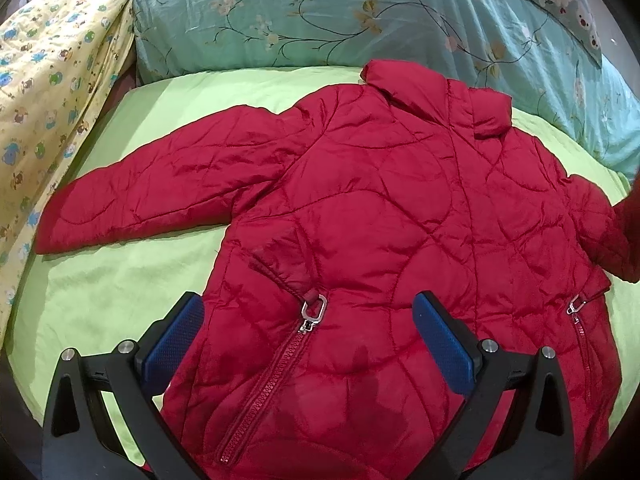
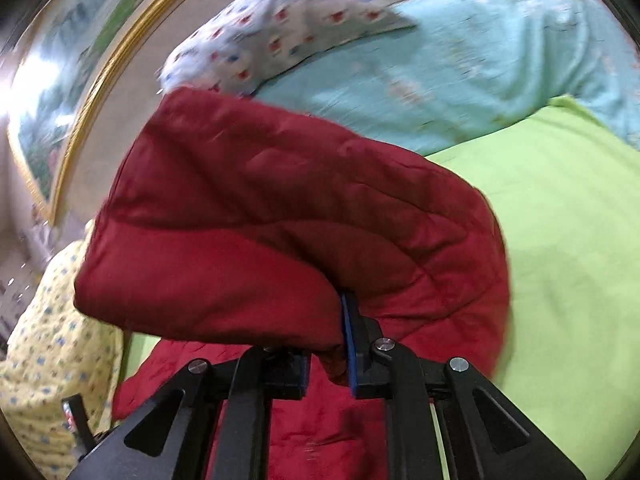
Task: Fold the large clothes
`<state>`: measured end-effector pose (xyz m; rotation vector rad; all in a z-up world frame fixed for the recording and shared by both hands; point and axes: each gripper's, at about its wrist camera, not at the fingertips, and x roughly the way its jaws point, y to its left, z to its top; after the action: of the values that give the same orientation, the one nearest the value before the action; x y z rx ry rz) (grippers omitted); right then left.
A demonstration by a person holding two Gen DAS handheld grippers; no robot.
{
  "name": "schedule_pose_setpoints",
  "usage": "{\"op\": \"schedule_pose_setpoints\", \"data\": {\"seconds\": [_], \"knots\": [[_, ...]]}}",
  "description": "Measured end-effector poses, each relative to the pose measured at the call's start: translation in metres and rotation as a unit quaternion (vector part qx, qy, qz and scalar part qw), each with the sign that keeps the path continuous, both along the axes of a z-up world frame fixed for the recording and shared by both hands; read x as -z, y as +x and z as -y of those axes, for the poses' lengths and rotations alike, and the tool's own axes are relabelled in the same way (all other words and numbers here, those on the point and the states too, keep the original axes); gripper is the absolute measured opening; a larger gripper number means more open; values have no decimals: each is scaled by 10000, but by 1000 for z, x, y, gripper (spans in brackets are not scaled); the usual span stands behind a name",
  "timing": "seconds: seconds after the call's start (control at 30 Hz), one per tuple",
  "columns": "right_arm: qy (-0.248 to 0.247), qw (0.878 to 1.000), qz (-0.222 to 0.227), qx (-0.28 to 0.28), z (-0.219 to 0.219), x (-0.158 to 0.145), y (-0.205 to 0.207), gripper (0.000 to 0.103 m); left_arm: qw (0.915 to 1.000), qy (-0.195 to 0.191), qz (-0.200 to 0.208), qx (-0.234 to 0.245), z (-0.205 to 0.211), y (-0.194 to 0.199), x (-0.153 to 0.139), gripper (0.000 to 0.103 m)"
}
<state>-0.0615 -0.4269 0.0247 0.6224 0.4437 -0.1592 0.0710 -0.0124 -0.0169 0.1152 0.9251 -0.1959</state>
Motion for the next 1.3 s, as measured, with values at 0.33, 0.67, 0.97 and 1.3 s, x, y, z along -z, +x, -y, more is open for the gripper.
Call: {"op": "schedule_pose_setpoints", "data": {"seconds": [0.33,0.67,0.97,1.3], "knots": [[-97,9919,-326,-1224,-99,23,103,11,9948,-956,-284,221,-20,20,0,103],[-555,9728,-993,-2016,-187,77,186,11,9732,-2163,-625,476,-42,59,-2,103],[-728,9660,-1148,-2198,-211,103,212,18,9598,-2572,-854,734,-17,124,-8,103],[-493,9652,-1135,-2304,-200,100,196,29,9519,-2386,-1617,1038,31,176,40,18]]}}
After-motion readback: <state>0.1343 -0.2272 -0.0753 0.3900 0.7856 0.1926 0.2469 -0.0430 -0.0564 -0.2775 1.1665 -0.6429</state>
